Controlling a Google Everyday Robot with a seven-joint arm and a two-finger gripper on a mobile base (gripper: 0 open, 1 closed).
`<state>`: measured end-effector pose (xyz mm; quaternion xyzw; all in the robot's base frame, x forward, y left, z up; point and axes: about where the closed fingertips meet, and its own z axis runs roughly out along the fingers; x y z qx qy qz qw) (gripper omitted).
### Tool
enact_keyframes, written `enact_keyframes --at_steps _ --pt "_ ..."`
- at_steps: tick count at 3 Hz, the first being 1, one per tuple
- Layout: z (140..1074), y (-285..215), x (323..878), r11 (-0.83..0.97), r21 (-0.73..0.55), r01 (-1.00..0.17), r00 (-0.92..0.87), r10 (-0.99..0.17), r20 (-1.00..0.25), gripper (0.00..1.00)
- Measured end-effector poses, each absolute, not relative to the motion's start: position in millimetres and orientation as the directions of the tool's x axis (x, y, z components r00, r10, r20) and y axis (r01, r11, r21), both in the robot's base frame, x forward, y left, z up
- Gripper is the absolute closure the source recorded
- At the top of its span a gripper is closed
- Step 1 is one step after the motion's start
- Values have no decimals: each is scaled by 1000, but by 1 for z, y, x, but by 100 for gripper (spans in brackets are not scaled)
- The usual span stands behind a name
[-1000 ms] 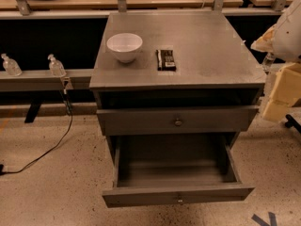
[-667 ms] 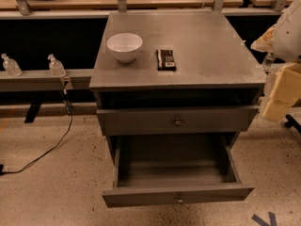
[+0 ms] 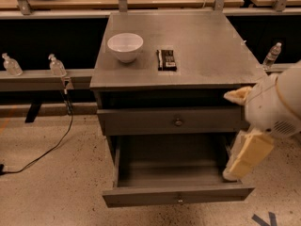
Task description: Close middle drawer
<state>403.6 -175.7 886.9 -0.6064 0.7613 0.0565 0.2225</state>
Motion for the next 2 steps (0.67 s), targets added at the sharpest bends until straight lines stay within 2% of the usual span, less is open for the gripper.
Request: enact_keyframes --at_steps 2 --pt "858 -179 391 308 -173 -936 -206 -874 -439 0"
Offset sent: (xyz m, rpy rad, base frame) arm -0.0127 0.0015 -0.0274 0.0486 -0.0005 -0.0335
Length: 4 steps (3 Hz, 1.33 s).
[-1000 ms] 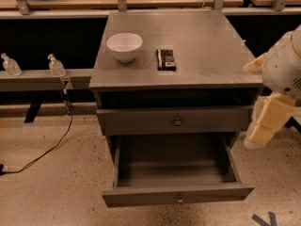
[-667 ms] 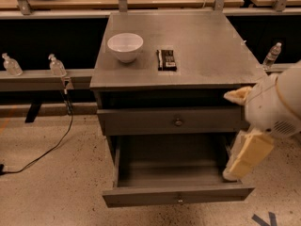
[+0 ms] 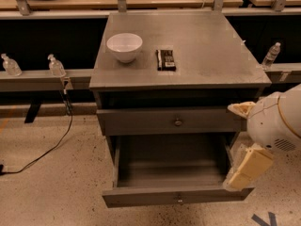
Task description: Close middle drawer
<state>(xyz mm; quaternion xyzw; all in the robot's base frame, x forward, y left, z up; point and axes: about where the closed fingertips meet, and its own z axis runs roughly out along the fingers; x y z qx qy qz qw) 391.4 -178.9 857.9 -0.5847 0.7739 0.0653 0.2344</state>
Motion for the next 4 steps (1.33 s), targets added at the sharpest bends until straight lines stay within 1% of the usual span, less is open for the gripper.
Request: enact_keyframes --at_steps 1,2,3,4 --pt "829 -172 397 281 -107 -954 -202 -864 -462 0" --pt "764 -170 396 242 -34 -970 -191 -840 -508 0" --pt "672 -188 396 220 -57 -974 -152 -817 -556 0" --pt "618 -202 400 273 -110 -956 -157 -789 -594 0"
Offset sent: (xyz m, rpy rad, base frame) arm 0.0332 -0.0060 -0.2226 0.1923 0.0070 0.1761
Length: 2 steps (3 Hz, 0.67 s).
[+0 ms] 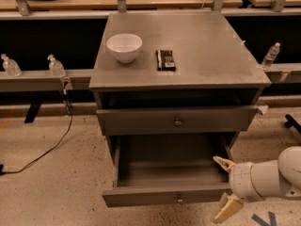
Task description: Close middle drawer
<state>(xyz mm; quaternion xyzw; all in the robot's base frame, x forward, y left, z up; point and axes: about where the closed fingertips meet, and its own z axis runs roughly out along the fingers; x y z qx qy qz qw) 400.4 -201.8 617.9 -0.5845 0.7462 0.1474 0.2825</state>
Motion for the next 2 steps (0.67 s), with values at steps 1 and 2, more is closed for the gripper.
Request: enact_keyframes --at_steps 1,2 --pt "613 -206 412 300 -144 -943 -159 -787 -596 0" --pt "604 -203 418 294 -149 -944 -153 -792 -592 0"
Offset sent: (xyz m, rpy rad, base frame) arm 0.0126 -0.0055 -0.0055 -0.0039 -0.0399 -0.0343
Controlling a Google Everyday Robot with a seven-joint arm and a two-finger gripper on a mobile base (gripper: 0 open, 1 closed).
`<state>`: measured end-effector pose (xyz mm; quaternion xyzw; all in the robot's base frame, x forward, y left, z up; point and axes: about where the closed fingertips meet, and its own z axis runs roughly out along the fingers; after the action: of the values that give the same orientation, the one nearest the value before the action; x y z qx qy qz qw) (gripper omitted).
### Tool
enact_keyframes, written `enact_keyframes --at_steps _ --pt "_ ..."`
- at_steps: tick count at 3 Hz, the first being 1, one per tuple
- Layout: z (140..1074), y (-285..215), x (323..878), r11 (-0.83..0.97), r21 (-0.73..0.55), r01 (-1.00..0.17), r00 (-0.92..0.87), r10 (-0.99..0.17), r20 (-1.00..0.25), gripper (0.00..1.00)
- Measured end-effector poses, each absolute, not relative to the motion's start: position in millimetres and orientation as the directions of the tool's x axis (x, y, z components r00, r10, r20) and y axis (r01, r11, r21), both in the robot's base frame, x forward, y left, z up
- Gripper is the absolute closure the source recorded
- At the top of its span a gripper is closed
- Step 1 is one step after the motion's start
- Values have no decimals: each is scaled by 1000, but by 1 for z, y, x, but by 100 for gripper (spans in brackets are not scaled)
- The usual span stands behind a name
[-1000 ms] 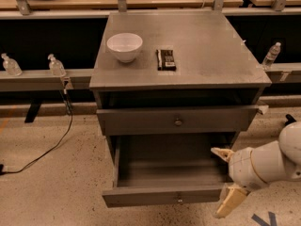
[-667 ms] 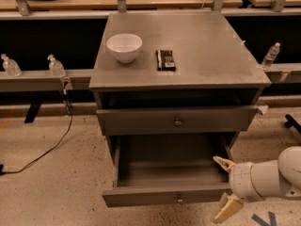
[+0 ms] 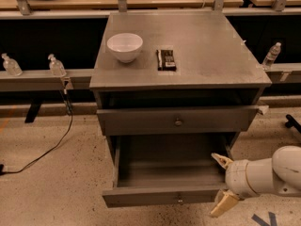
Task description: Close middle drawer
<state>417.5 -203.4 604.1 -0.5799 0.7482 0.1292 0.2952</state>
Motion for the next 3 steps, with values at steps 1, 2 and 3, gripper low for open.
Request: enact_keyframes --at_steps 1,2,3 --pt "577 -205 434 292 -184 -938 -125 -785 -607 0" --pt "530 -209 449 301 -204 -931 -126 -793 -595 0" --pt "496 -207 458 332 -236 -913 -152 -815 -560 0"
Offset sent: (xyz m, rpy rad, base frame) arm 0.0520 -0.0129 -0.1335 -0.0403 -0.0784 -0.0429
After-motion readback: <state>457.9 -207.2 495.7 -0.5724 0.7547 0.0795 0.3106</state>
